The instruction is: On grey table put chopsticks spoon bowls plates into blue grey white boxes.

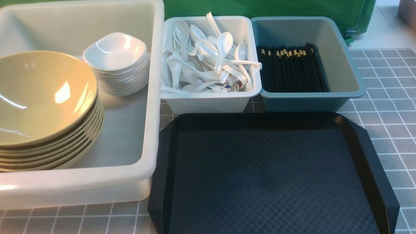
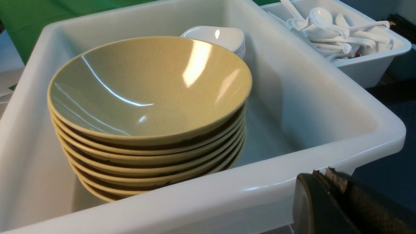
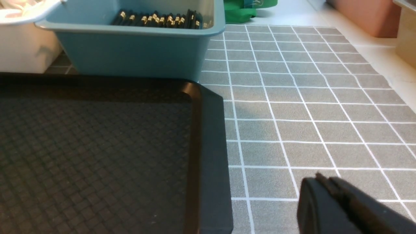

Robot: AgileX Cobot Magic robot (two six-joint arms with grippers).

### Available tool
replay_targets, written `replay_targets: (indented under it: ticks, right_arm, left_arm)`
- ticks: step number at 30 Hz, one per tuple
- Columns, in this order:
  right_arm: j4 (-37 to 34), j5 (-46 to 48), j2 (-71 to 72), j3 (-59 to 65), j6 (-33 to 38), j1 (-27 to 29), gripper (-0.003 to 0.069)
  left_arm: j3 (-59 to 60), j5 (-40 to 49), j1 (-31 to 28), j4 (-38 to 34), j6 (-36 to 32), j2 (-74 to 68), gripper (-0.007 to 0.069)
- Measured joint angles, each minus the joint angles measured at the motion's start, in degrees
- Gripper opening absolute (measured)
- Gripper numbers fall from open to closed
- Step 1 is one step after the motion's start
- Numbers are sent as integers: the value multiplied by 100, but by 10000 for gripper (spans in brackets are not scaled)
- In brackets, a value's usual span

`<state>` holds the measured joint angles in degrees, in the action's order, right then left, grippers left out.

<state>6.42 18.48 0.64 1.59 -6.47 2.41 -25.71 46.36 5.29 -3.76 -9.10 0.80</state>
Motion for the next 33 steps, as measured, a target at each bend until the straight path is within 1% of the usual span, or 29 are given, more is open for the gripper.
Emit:
replay_targets:
  ticks: [3,4,5,6,8,9,11,14,19,21,24,26,33]
  right_arm:
    - [0,0,0,0,0,0,45]
    - [0,0,0,0,0,0,46]
    - [0,0,0,0,0,0,47]
    - [0,0,0,0,0,0,48]
    - [0,0,0,0,0,0,51]
    - [0,0,0,0,0,0,51]
    - [0,0,0,0,0,0,54]
    - [0,0,0,0,0,0,58]
    - [0,0,0,0,0,0,61]
    - [0,0,0,0,0,0,62]
    - [0,0,0,0,0,0,63]
    - [0,0,0,0,0,0,66]
    - [0,0,0,0,0,0,77]
  left_arm:
    - [359,-620,-19,119,0,0,-11]
    - [661,-1153,-80,232,0,0,-11]
    - [707,-1231,-92,262,0,0,-11]
    - [1092,-1884,-244,325,0,0,-11]
    - [1559,-2602,-494,376,0,0,-11]
    - [1644,-2662,-521,376,0,0,-11]
    - [2052,-3225,-817,318,0,0,-11]
    - [2466,-3530,-1001,283,0,0,-11]
    - [2717,-3519,-865,376,192,0,-11]
    - [2717,-3294,-708,376,286,0,-11]
    - [2717,-3024,-640,376,330,0,-11]
    - [2717,-2887,-640,317,343,0,-11]
    - [2717,-2879,-640,292,354,0,-11]
